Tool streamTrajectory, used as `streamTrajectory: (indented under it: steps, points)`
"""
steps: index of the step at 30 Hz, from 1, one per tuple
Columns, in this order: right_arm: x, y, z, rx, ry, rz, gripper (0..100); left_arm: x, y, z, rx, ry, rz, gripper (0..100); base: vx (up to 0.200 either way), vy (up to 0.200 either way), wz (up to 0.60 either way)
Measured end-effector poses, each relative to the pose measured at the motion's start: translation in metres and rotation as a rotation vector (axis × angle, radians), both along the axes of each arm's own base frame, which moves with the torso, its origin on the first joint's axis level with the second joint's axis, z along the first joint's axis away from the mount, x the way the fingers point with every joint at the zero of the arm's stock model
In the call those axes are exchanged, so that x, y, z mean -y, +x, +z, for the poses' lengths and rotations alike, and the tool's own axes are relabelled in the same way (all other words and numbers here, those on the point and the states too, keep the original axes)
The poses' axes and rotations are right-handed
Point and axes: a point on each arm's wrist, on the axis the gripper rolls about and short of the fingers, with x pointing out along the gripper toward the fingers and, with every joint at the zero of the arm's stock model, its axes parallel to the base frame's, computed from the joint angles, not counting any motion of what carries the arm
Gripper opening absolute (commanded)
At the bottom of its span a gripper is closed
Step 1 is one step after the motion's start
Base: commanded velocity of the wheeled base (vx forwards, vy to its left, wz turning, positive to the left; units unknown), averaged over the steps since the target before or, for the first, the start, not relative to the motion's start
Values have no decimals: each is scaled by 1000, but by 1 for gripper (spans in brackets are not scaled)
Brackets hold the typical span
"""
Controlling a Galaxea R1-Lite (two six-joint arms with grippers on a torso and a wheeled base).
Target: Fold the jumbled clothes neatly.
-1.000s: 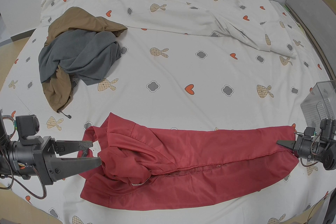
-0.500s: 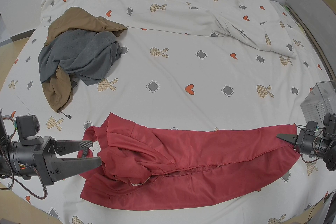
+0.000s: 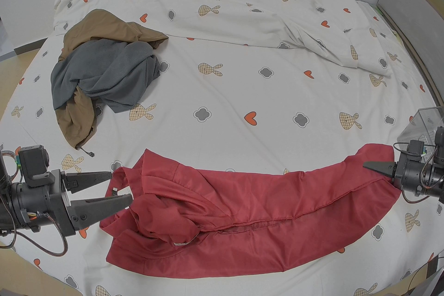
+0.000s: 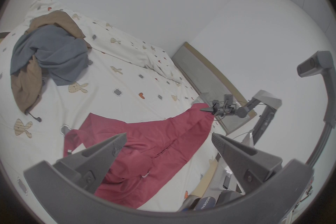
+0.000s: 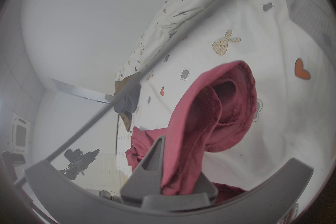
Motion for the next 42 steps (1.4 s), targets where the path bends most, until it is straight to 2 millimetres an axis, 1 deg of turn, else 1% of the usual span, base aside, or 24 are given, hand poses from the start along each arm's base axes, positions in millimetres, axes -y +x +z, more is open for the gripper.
streamTrajectory:
  steps: [4, 7, 10, 12, 15, 18, 20, 22, 23, 25, 30, 34, 37, 42]
  points:
    - [-1, 1, 17, 12, -90, -64, 0, -1, 1, 3, -10, 24, 57, 100, 0, 0, 0]
    - [-4, 4, 30, 50, -213, -173, 0, -1, 2, 6, -23, 48, 111, 100, 0, 0, 0]
    - [-14, 6, 38, 79, -333, -274, 0, -1, 4, 9, -25, 75, 178, 100, 0, 0, 0]
    - [-25, 7, 42, 93, -395, -305, 0, 0, 5, 10, -24, 93, 220, 100, 0, 0, 0]
    - [-50, 9, 49, 130, -465, -289, 0, 2, 6, 12, -27, 121, 273, 100, 0, 0, 0]
    - [-72, 9, 53, 162, -491, -224, 0, 5, 6, 13, -27, 137, 294, 100, 0, 0, 0]
    - [-80, 9, 53, 167, -499, -194, 0, 6, 6, 13, -29, 143, 300, 100, 0, 0, 0]
    - [-82, 9, 52, 164, -508, -183, 0, 7, 6, 14, -30, 147, 300, 100, 0, 0, 0]
    - [-81, 9, 51, 159, -511, -185, 0, 7, 7, 14, -30, 148, 301, 100, 0, 0, 0]
    - [-73, 9, 47, 137, -524, -209, 0, 8, 7, 14, -32, 152, 303, 100, 0, 0, 0]
    - [-45, 5, 39, 87, -548, -308, 0, 9, 8, 13, -38, 157, 302, 100, 0, 0, 0]
    - [-24, -3, 35, 58, -568, -388, 0, 10, 9, 12, -42, 160, 300, 100, 0, 0, 0]
    - [-12, -9, 34, 48, -582, -436, 0, 10, 9, 11, -45, 161, 299, 100, 0, 0, 0]
    - [3, -20, 35, 47, -596, -499, 0, 11, 11, 10, -53, 166, 297, 100, 0, 0, 0]
